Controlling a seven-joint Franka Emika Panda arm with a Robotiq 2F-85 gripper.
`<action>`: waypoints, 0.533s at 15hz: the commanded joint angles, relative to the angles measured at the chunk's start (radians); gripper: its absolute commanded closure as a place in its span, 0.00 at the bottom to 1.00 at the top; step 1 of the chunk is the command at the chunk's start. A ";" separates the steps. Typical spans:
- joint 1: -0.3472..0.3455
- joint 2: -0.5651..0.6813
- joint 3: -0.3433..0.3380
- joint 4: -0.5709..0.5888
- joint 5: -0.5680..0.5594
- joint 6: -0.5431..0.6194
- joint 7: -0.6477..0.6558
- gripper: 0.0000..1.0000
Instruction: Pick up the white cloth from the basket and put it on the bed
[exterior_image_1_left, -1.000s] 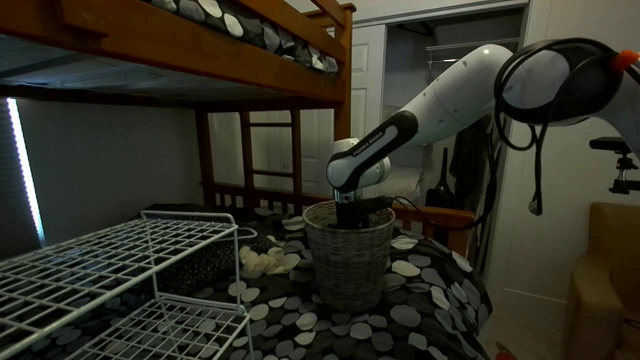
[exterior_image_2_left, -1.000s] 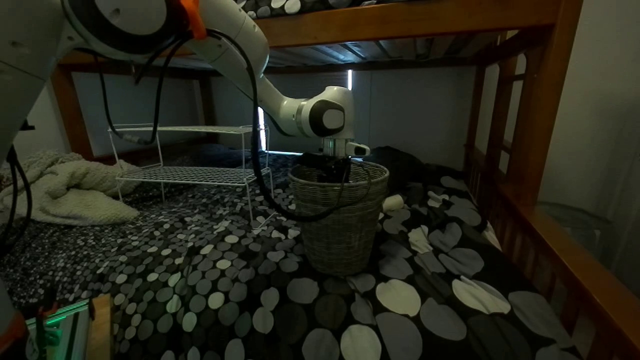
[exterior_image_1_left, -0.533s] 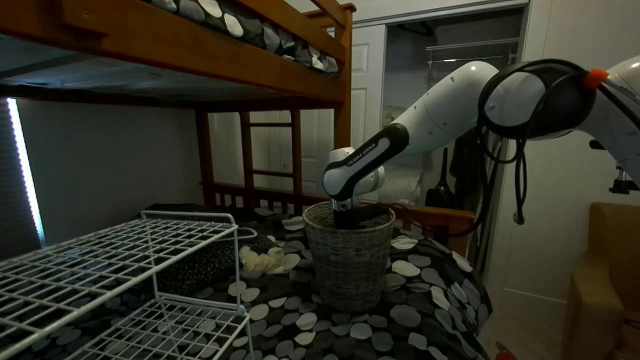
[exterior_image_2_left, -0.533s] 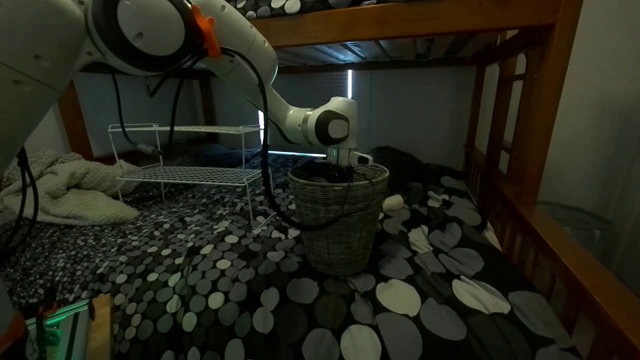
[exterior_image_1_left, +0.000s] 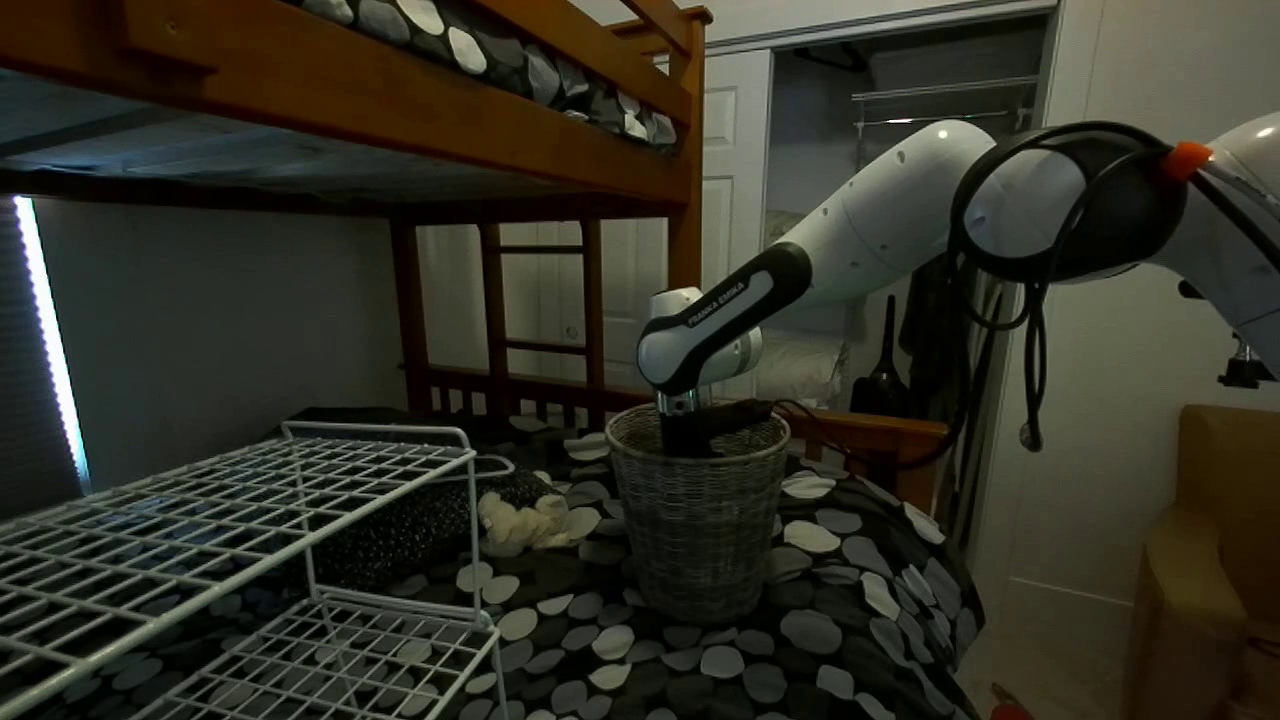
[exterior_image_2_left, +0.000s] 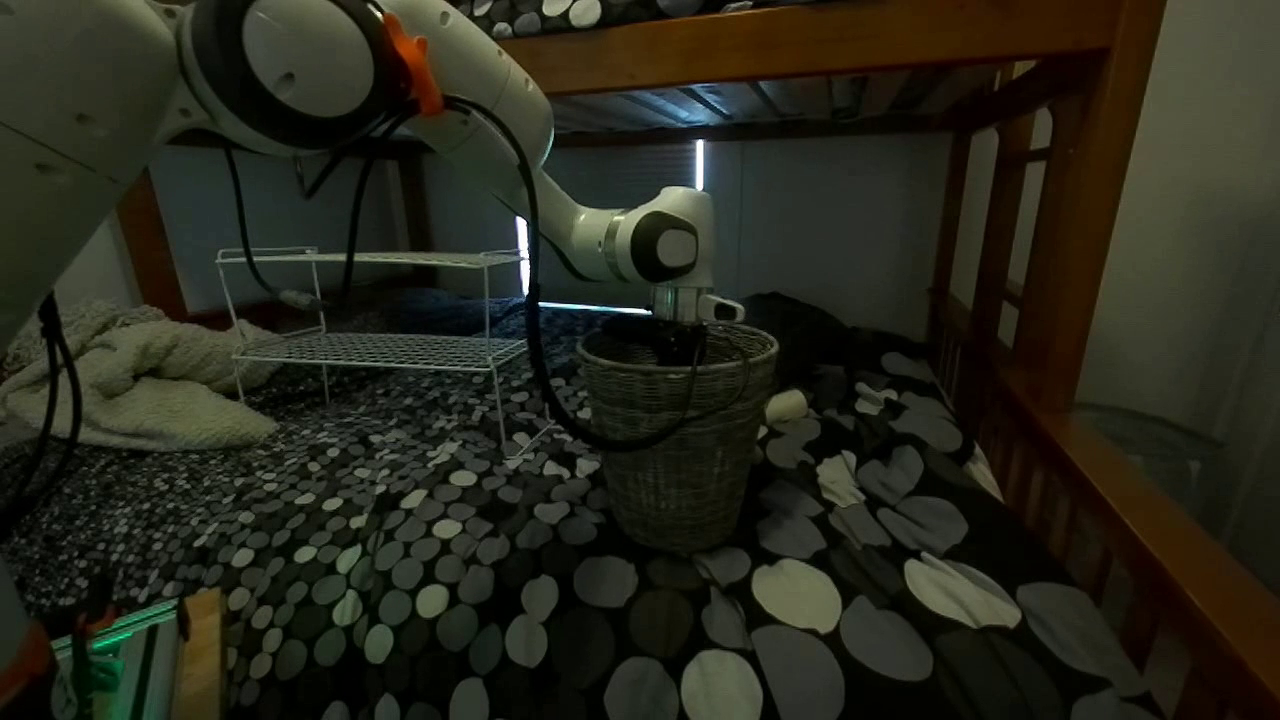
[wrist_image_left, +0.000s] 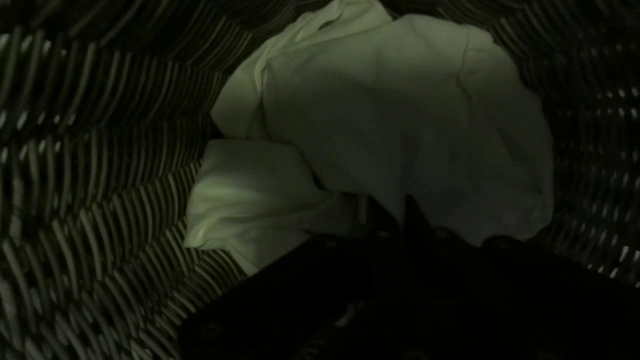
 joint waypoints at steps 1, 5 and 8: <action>0.028 -0.016 -0.024 0.014 -0.030 -0.048 0.045 0.99; 0.032 -0.082 -0.017 -0.001 -0.013 -0.059 0.072 0.98; 0.031 -0.163 -0.009 -0.017 0.006 -0.082 0.095 0.98</action>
